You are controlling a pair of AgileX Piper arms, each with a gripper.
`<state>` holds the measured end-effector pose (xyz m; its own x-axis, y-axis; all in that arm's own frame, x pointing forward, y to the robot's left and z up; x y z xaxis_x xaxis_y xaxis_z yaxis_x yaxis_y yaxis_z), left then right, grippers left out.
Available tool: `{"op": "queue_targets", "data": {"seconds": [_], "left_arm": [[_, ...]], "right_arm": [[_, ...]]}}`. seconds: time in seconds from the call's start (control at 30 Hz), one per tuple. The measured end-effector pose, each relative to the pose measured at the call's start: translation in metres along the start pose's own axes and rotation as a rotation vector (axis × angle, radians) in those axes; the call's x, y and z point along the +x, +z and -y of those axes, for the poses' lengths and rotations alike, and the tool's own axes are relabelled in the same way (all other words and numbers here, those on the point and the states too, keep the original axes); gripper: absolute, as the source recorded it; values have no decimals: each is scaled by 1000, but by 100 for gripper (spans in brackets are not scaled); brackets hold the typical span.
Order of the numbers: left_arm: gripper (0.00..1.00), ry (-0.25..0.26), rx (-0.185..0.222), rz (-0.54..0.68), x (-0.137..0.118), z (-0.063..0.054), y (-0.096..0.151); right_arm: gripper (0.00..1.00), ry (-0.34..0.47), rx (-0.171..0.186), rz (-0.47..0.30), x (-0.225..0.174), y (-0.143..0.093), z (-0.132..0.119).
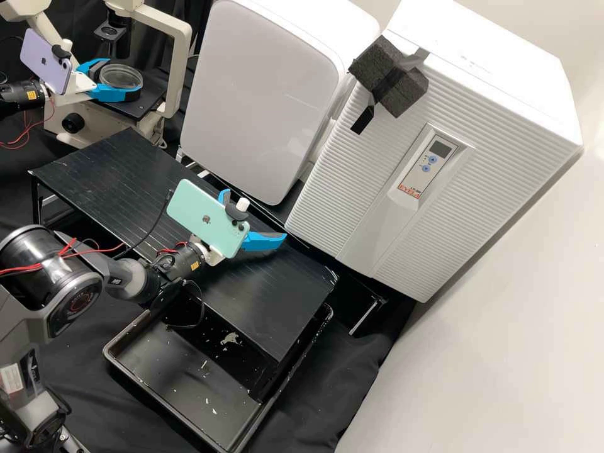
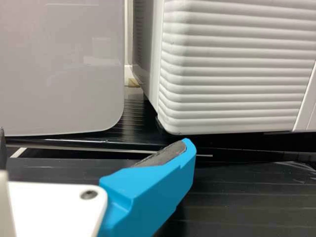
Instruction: Place the petri dish on the bench
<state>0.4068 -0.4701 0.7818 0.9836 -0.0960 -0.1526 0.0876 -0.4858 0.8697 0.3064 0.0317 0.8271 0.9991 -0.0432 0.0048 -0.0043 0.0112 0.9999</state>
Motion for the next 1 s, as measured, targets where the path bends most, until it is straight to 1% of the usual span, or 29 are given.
{"op": "queue_targets", "data": {"seconds": [0.23, 0.47, 0.57, 0.73, 0.8, 0.83, 0.87, 0.9, 1.0], "left_arm": [[0, 2, 0, 12, -1, 1, 1], [0, 3, -18, 57, -6, 5, 1], [0, -4, -28, 74, -12, 3, 1], [0, -23, -40, 78, -26, -2, -1], [0, -27, -49, 76, -31, -6, -2], [0, -34, -59, 66, -34, -7, -4], [0, -36, -70, 60, -38, -12, -4], [0, -39, -74, 53, -39, -13, -5], [0, -32, -105, 38, -48, -22, -6]], "right_arm": [[100, 0, 0, 0, 0, 0, 0], [100, 0, 0, 0, 0, 0, 0], [100, 0, 0, 0, 0, 0, 0], [100, 0, 0, 0, 0, 0, 0], [100, 0, 0, 0, 0, 0, 0], [100, 0, 0, 0, 0, 0, 0], [100, 0, 0, 0, 0, 0, 0], [100, 0, 0, 0, 0, 0, 0], [100, 0, 0, 0, 0, 0, 0]]}}
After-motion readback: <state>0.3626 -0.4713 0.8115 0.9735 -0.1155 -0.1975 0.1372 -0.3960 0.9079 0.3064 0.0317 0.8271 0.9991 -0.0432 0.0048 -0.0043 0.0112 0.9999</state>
